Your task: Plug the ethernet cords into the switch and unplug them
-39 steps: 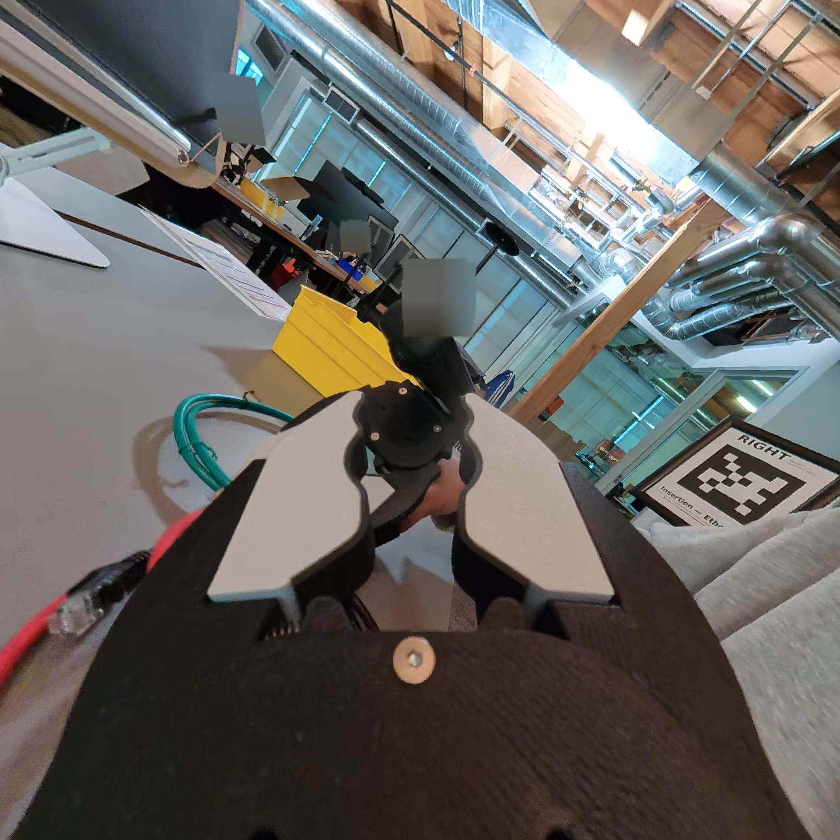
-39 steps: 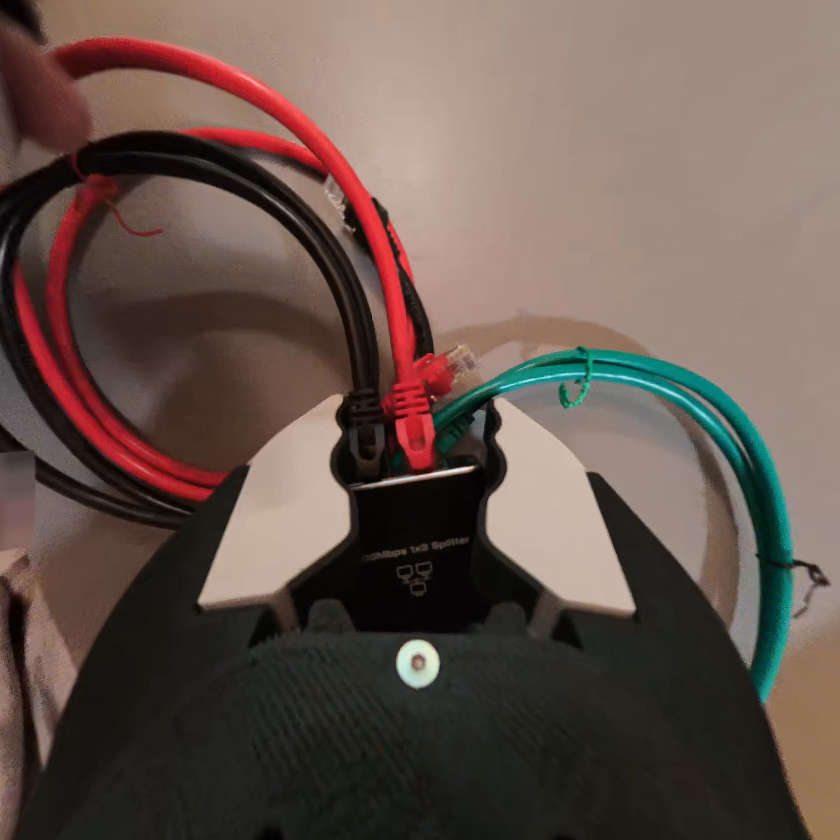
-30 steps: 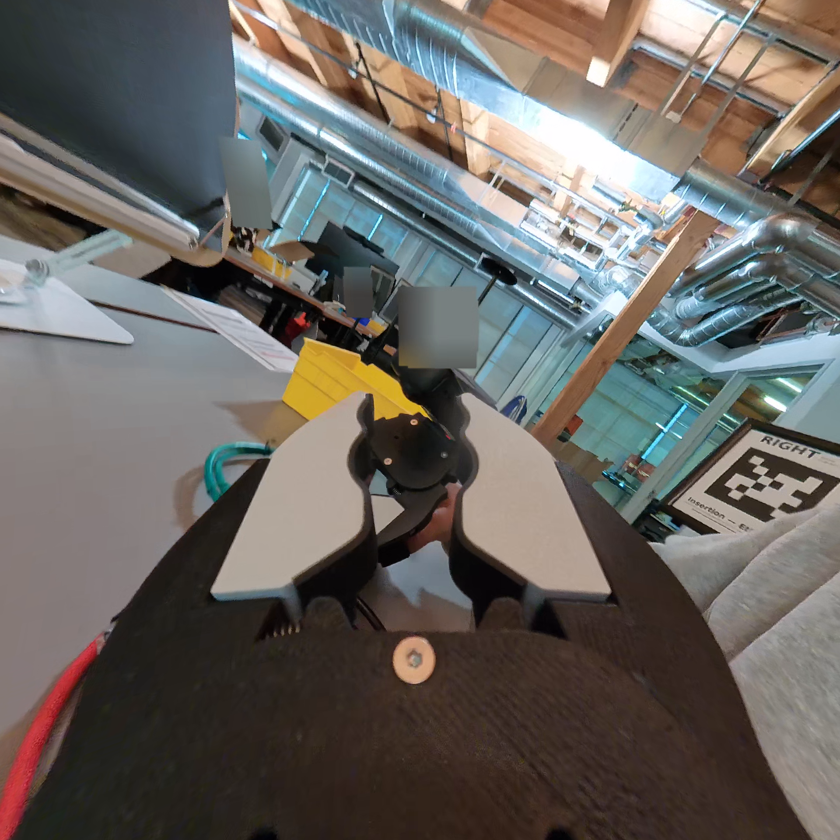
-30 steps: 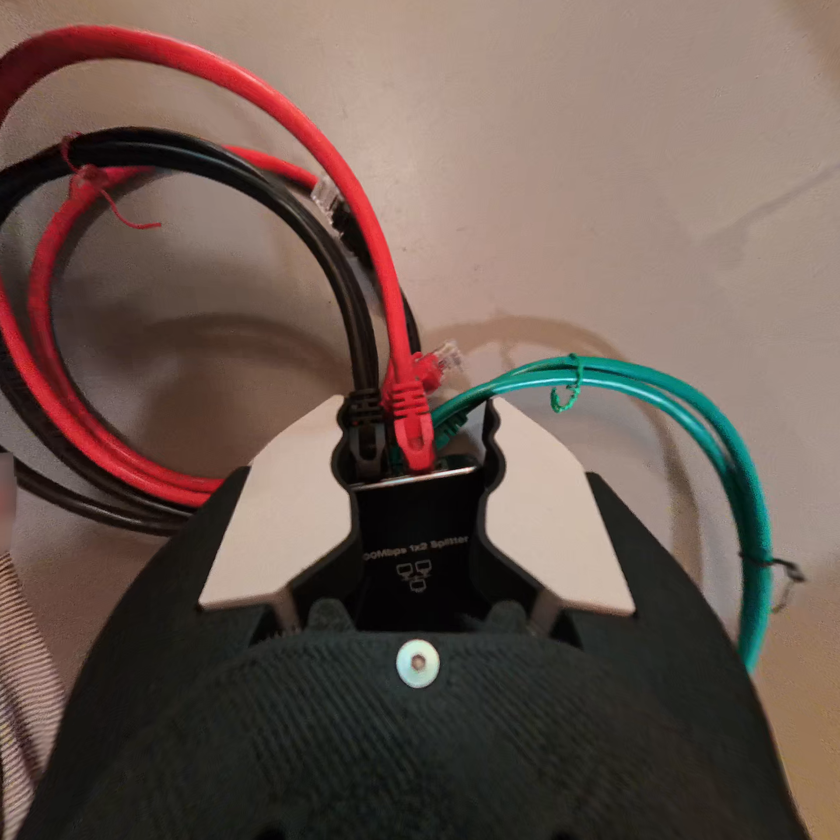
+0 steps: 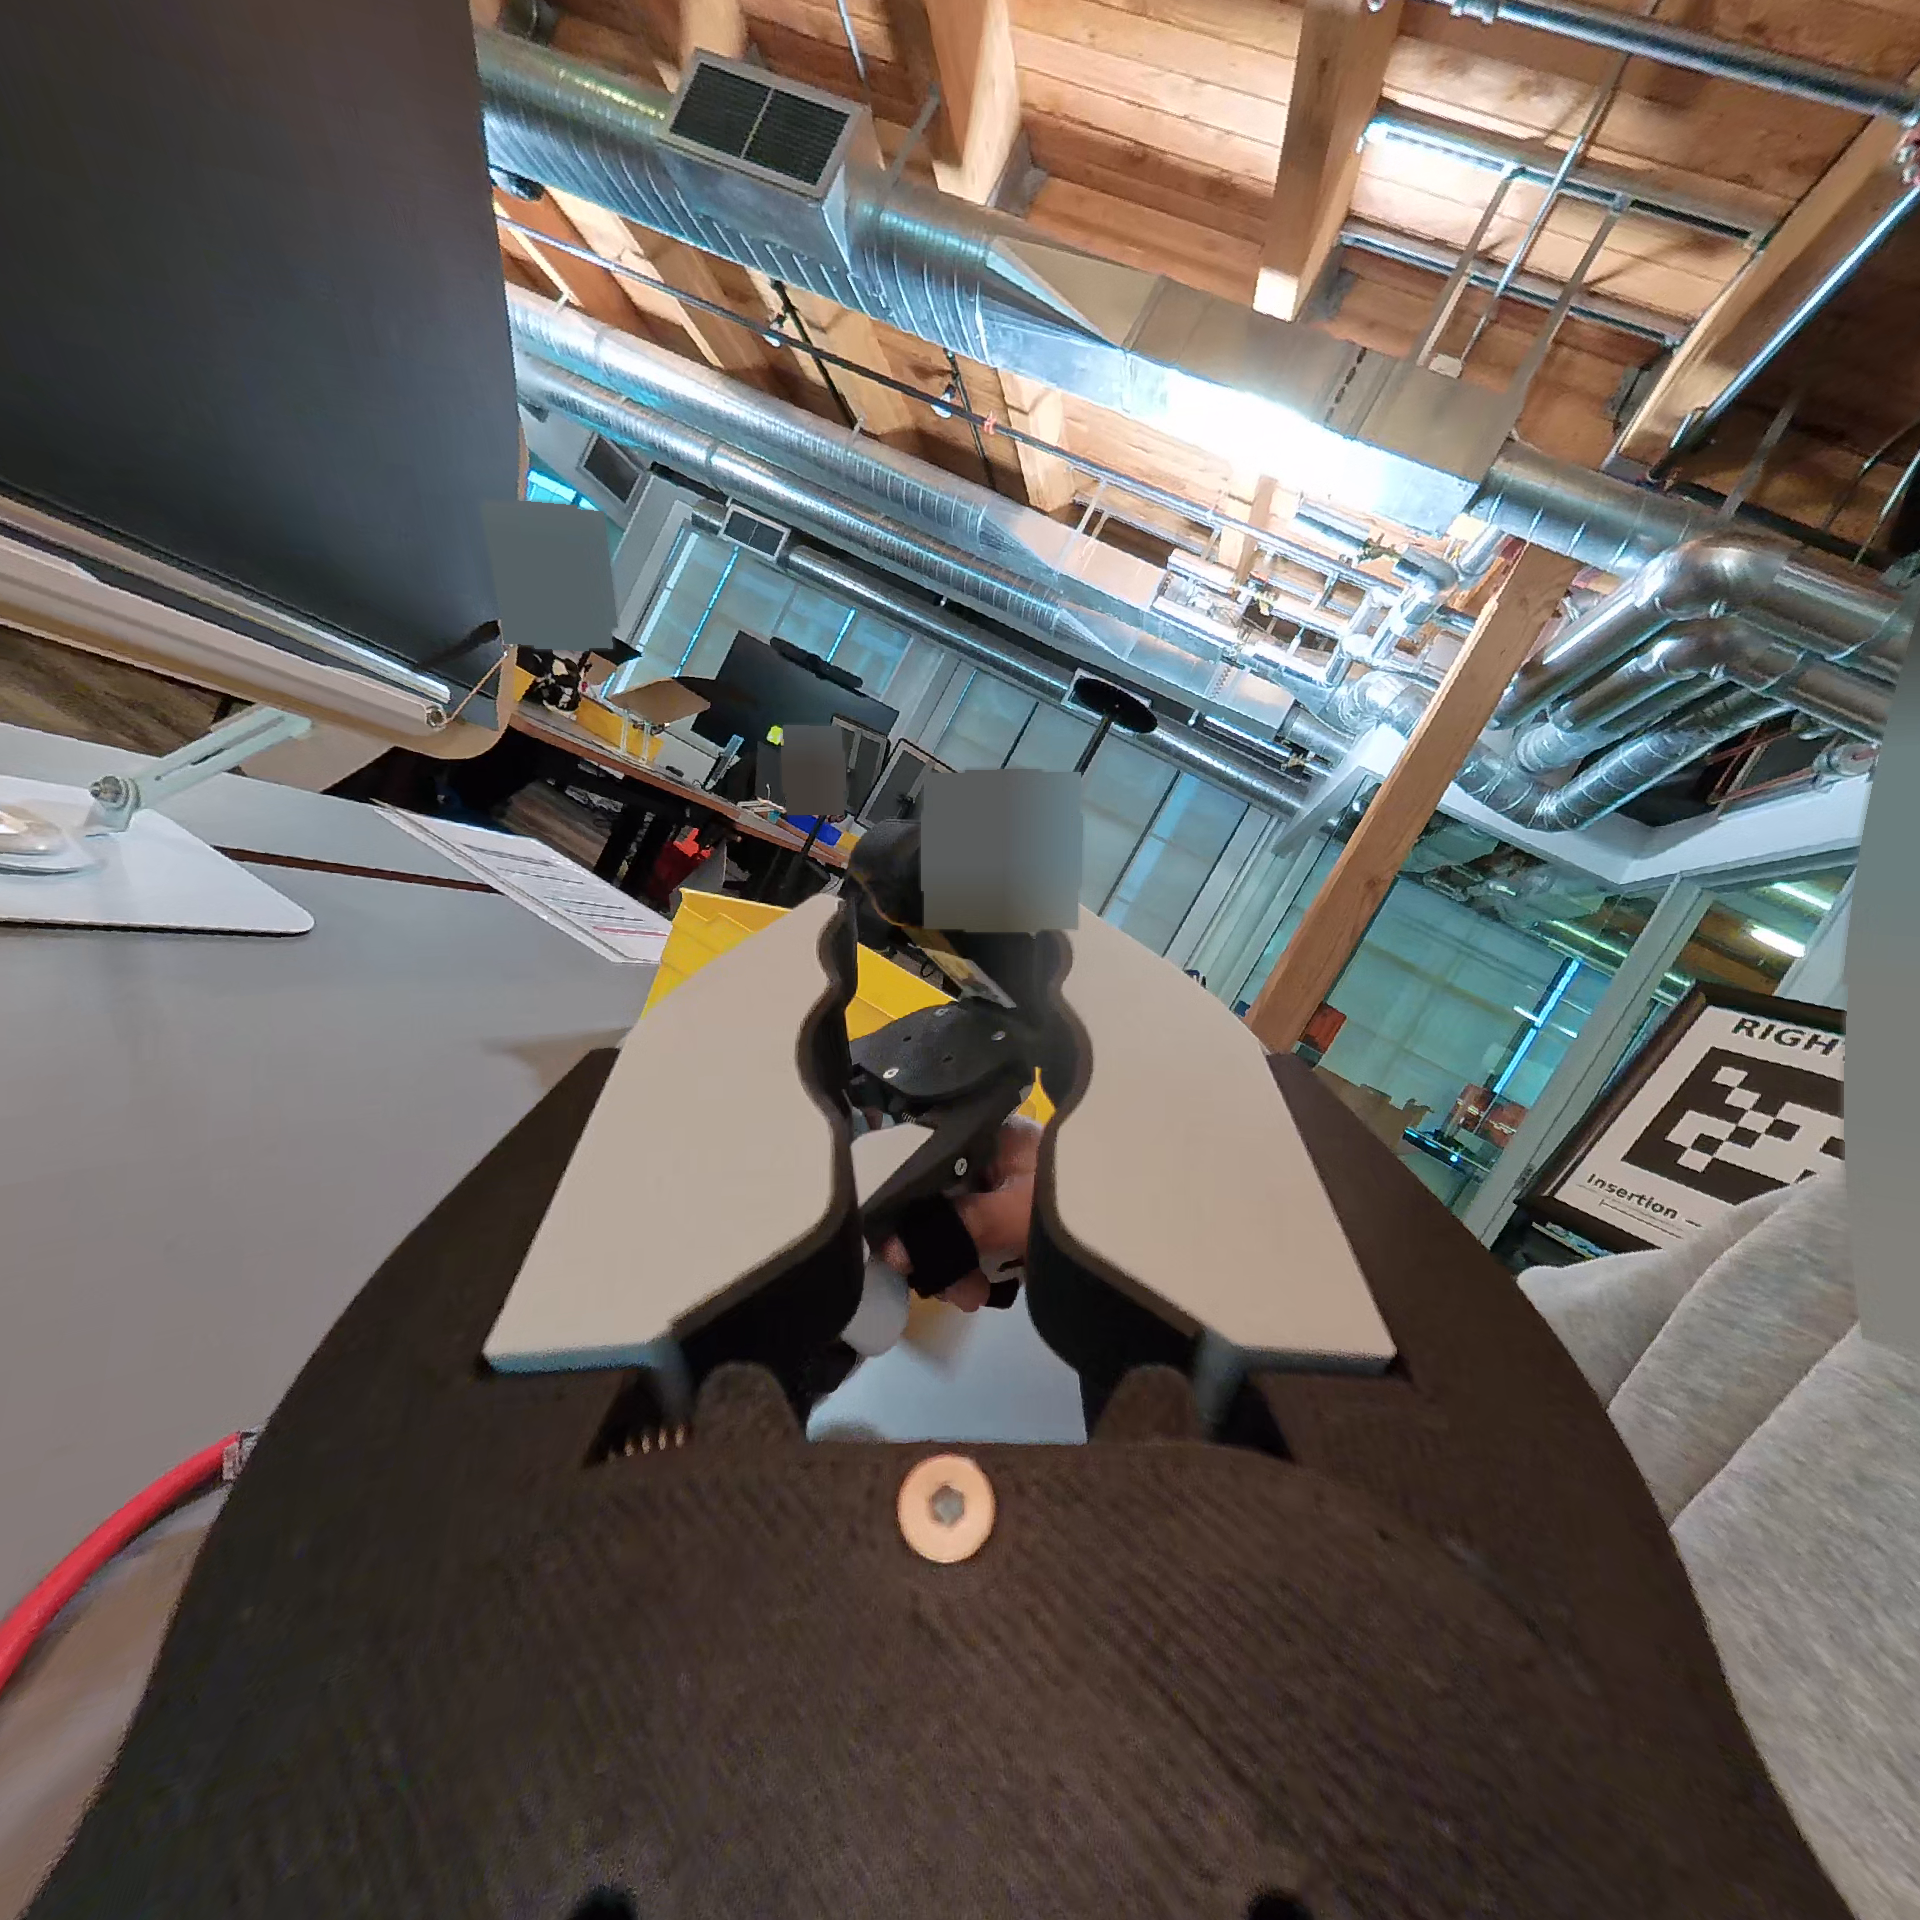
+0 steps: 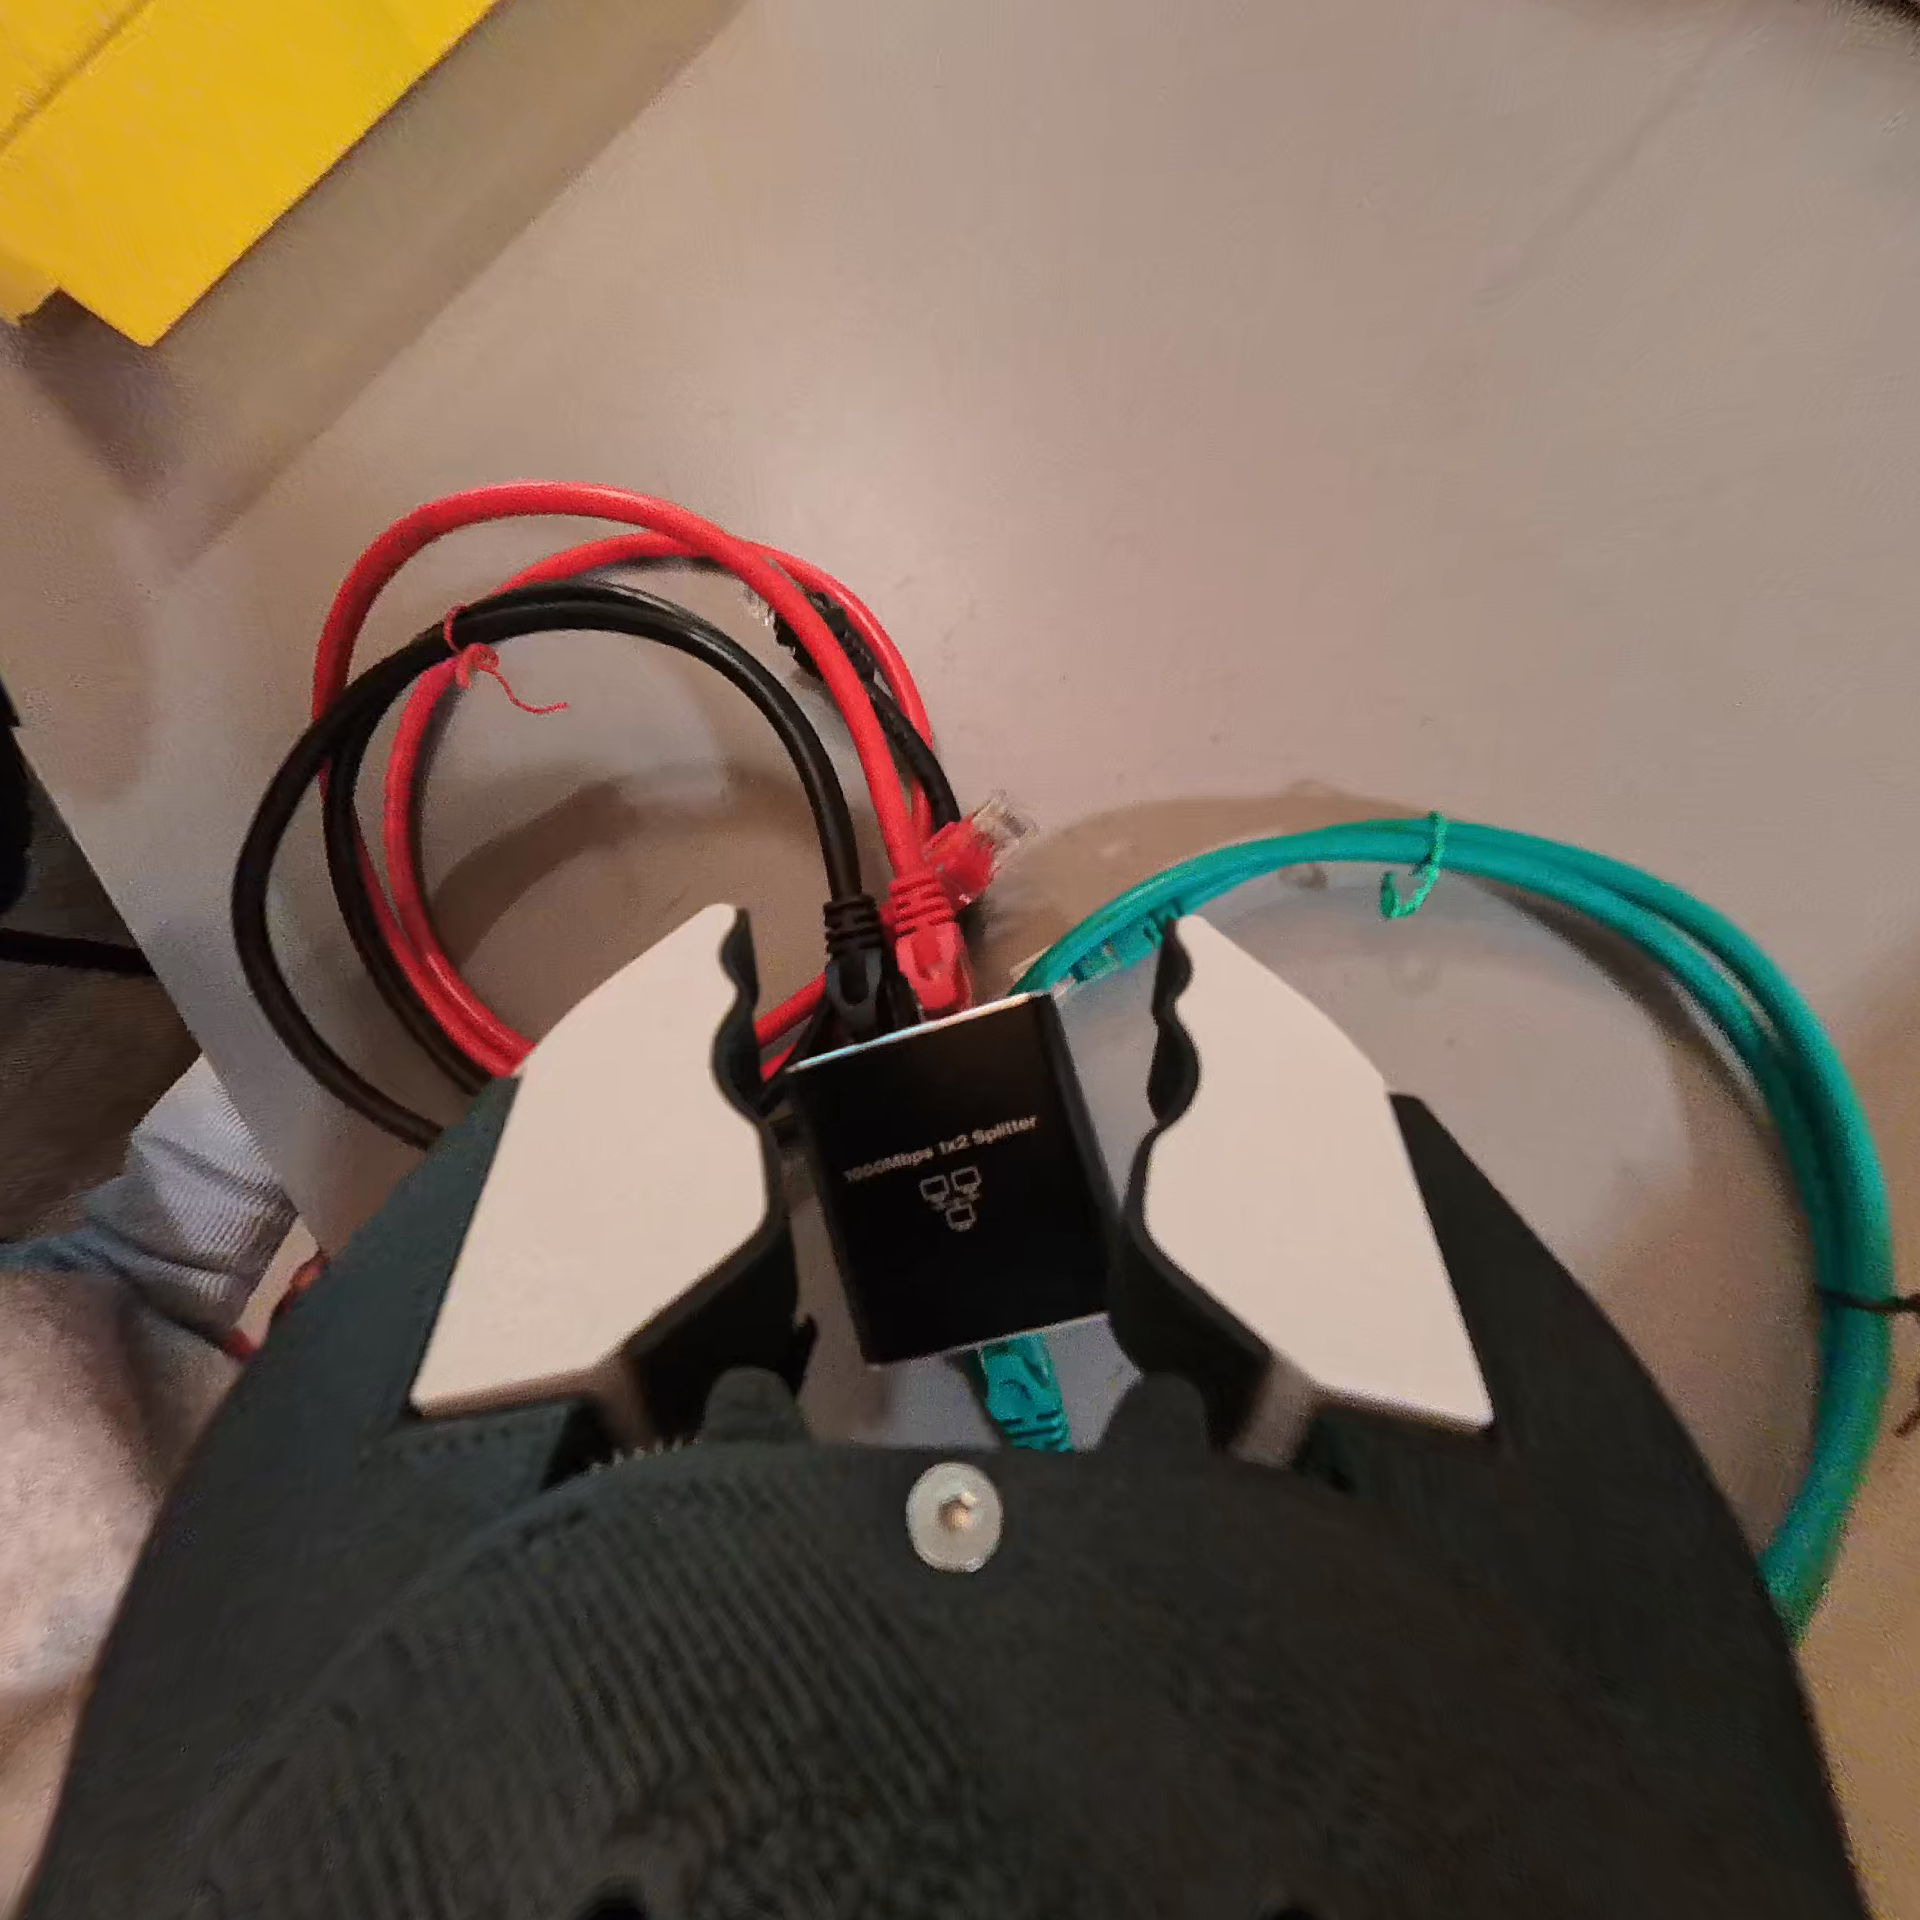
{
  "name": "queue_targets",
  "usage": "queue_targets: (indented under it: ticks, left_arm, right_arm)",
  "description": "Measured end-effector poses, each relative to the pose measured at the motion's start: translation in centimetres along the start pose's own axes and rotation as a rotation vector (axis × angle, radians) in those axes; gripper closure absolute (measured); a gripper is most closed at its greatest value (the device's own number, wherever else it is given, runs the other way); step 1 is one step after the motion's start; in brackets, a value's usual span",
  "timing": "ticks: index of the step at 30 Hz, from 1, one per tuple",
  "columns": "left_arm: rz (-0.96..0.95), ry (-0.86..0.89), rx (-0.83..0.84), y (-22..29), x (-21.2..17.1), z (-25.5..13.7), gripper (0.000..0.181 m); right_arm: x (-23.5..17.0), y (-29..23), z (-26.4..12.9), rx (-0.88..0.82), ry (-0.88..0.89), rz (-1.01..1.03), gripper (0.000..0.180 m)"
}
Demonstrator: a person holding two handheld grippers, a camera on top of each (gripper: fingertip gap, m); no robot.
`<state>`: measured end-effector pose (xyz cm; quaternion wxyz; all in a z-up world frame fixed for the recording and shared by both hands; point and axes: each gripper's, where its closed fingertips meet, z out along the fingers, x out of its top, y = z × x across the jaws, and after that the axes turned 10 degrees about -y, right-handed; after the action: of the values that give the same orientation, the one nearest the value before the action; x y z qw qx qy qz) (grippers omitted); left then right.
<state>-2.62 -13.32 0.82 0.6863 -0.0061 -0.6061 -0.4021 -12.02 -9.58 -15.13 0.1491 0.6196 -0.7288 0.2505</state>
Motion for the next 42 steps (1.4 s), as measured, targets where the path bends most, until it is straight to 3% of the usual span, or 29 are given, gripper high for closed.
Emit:
queue_targets:
  ticks: [5,11,12,14,17,26,33,42]
  left_arm:
    - [-0.019,-0.013,0.000,-0.3,-0.6,0.2,0.148]
    - [-0.030,-0.021,-0.002,-0.5,-0.9,0.4,0.149]
    - [-0.029,-0.022,-0.001,-0.5,-0.9,0.4,0.149]
    - [-0.030,-0.020,0.001,-0.5,-0.9,0.4,0.148]
    - [-0.030,-0.015,0.002,-0.5,-0.7,0.3,0.148]
    - [0.013,-0.002,0.023,-0.6,-0.1,-0.2,0.149]
    - [0.044,0.059,0.034,-0.5,1.0,-1.1,0.151]
    - [0.011,0.036,0.028,-1.0,0.4,-0.7,0.150]
  right_arm:
    - [-0.6,0.4,2.5,-0.097,-0.121,-0.026,0.075]
    - [-0.3,1.2,5.0,-0.170,-0.249,-0.074,0.065]
    - [0.1,1.0,5.0,-0.163,-0.240,-0.087,0.074]
    - [0.6,0.4,5.1,-0.139,-0.231,-0.136,0.113]
    - [0.7,-0.3,5.0,-0.132,-0.238,-0.224,0.140]
    - [1.3,-0.6,3.8,-0.178,-0.124,-0.318,0.145]
    - [4.7,1.8,-2.5,-0.260,0.122,-0.290,0.146]
    - [8.1,5.4,-17.2,-0.335,0.485,-0.159,0.146]
